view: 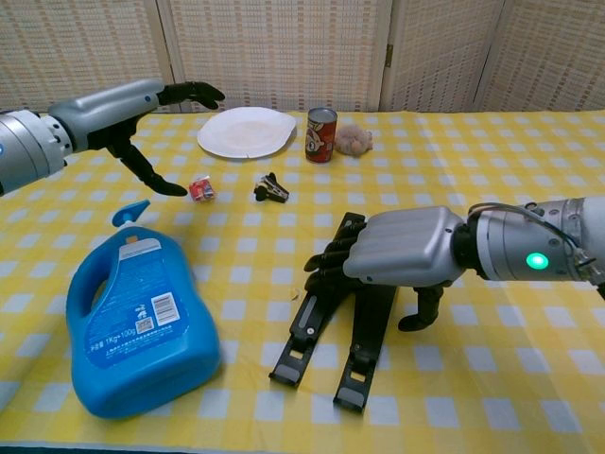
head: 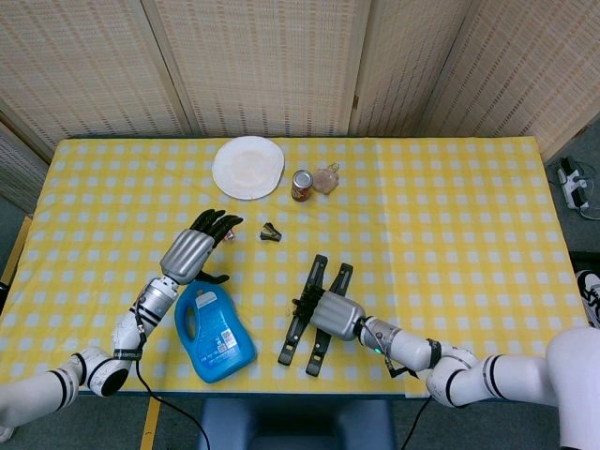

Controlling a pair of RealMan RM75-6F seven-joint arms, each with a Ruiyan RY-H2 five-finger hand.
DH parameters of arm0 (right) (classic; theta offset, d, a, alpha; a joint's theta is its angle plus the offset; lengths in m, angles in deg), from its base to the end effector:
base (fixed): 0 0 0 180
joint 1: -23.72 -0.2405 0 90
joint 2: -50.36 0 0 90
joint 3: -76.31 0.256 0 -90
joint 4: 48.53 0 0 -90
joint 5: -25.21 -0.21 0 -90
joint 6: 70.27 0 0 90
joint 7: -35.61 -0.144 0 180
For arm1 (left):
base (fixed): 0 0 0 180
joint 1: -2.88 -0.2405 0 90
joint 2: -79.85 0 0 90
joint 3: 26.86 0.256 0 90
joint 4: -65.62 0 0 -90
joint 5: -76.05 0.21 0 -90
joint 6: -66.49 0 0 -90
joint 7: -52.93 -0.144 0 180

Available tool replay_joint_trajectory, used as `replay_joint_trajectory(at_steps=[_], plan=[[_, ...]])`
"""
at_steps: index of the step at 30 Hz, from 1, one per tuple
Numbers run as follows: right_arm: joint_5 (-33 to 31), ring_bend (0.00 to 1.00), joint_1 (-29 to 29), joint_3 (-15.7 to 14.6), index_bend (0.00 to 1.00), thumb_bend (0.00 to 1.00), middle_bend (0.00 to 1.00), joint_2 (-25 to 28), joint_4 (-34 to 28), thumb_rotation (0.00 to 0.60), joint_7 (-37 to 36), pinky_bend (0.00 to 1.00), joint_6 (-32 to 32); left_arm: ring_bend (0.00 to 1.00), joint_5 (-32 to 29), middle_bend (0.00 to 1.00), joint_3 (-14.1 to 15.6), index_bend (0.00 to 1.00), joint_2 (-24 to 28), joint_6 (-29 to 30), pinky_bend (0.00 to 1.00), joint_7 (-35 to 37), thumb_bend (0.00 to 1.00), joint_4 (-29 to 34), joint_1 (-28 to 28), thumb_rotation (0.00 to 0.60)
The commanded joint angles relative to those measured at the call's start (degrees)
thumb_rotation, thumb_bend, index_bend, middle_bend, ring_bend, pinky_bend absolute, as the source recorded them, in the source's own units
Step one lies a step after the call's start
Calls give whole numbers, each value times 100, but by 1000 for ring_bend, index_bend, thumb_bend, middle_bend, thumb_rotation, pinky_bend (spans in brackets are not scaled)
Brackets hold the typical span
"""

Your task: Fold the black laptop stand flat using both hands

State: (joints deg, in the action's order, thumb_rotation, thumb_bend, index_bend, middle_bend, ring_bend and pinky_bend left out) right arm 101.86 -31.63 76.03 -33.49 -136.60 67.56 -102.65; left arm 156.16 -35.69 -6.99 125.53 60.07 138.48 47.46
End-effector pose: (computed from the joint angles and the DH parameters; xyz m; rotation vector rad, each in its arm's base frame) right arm -0.1209 -0.3040 -0.0583 2.5955 -0.3128 0.4950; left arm -0.1526 0.3763 0.0173 -1.8572 -0.9134 -1.1993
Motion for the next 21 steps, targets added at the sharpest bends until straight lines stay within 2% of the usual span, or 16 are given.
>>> replay_joint_trajectory(at_steps=[1, 9, 15, 17, 19, 21], plan=[[-19, 0, -26, 1, 0, 326, 0, -59, 63, 600, -18, 0, -19, 53, -7, 135, -8, 119, -11, -15, 1, 15, 90, -14, 1, 600], [-85, 0, -106, -77, 0, 327, 13, -192, 205, 600, 16, 0, 0, 51, -14, 134, -9, 119, -39, -67, 1, 82, 90, -62, -5, 600], [10, 45, -45, -100, 22, 326, 131, -322, 336, 600, -16, 0, -250, 49, -1, 133, -7, 118, -60, -73, 0, 134, 90, -110, -15, 600], [133, 94, 12, -90, 126, 325, 224, -421, 434, 600, -95, 0, -434, 49, 4, 133, -10, 118, -66, -67, 0, 162, 90, -125, -21, 600], [277, 172, 53, -86, 313, 325, 342, -501, 538, 600, -196, 0, -587, 49, 12, 133, -9, 118, -67, -65, 0, 178, 90, -138, -25, 600], [440, 224, 88, -87, 426, 325, 404, -578, 657, 600, -341, 0, -728, 49, 16, 133, -6, 117, -67, -66, 0, 195, 90, -153, -31, 600]])
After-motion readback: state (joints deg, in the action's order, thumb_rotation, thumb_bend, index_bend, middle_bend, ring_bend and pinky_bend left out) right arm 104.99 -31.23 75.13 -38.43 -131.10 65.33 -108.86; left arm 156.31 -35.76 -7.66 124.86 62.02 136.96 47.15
